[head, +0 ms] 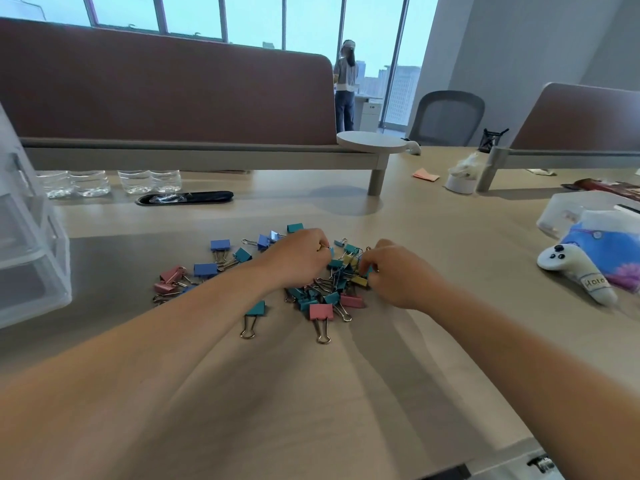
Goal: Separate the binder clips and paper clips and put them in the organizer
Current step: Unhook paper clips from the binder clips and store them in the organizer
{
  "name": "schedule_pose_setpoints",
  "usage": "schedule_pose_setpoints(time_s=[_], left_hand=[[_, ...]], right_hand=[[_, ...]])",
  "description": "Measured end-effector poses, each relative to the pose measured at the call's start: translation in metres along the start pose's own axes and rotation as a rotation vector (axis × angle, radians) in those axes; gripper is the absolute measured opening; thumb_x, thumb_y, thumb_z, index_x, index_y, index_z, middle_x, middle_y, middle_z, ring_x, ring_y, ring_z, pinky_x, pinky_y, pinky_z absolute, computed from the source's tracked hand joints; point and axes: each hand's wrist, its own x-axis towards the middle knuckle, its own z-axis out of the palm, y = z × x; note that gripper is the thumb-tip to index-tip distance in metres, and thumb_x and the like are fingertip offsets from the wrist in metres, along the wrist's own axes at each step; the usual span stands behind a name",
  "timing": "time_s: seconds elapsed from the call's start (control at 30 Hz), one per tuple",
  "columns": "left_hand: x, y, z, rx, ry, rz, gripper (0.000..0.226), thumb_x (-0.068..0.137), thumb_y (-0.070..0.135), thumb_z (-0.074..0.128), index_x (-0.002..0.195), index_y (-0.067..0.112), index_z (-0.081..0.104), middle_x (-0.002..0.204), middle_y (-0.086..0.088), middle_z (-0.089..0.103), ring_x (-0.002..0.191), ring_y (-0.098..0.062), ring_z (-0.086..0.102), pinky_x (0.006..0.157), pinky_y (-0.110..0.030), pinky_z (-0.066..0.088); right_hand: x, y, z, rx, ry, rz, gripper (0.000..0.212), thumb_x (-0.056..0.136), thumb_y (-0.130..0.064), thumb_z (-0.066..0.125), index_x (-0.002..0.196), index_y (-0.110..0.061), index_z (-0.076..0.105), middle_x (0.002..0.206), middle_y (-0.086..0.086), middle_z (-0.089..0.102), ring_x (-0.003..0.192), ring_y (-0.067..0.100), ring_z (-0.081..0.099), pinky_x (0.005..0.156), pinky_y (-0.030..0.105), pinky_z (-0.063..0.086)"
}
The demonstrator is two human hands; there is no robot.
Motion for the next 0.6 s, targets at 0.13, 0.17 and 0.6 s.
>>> schedule_pose_setpoints(time_s=[0.13, 0.17, 0.6], left_hand=[[-0.001, 0.002, 0.001, -0.023, -0.034, -0.001, 0.030, 0.102, 0.025, 0.035, 0.123, 0.013, 0.051, 0.093, -0.002, 0.059, 0.085, -0.021, 0.064, 0.059, -0.029, 0.042], [-0.001, 0.003, 0.001, -0.023, -0.034, 0.004, 0.030, 0.102, 0.024, 0.034, 0.123, 0.013, 0.052, 0.093, -0.002, 0.059, 0.081, -0.019, 0.063, 0.062, -0.030, 0.043], [0.026, 0.001, -0.001, 0.029, 0.052, 0.050, 0.016, 0.094, 0.024, 0.056, 0.109, 0.020, 0.061, 0.108, 0.001, 0.059, 0.073, -0.007, 0.052, 0.058, -0.025, 0.038]], right_hand=[[0.000, -0.001, 0.008, -0.088, 0.043, -0.033, 0.019, 0.091, -0.028, 0.062, 0.106, -0.018, 0.068, 0.109, 0.002, 0.048, 0.086, 0.021, 0.055, 0.076, 0.030, 0.047], [0.001, -0.001, 0.009, -0.091, 0.055, -0.038, 0.018, 0.090, -0.028, 0.063, 0.105, -0.018, 0.068, 0.108, 0.002, 0.048, 0.085, 0.021, 0.054, 0.075, 0.031, 0.048], [0.008, 0.006, -0.006, 0.384, 0.175, 0.084, 0.016, 0.087, -0.025, 0.063, 0.085, -0.010, 0.066, 0.081, 0.004, 0.065, 0.066, 0.014, 0.052, 0.060, 0.030, 0.042]])
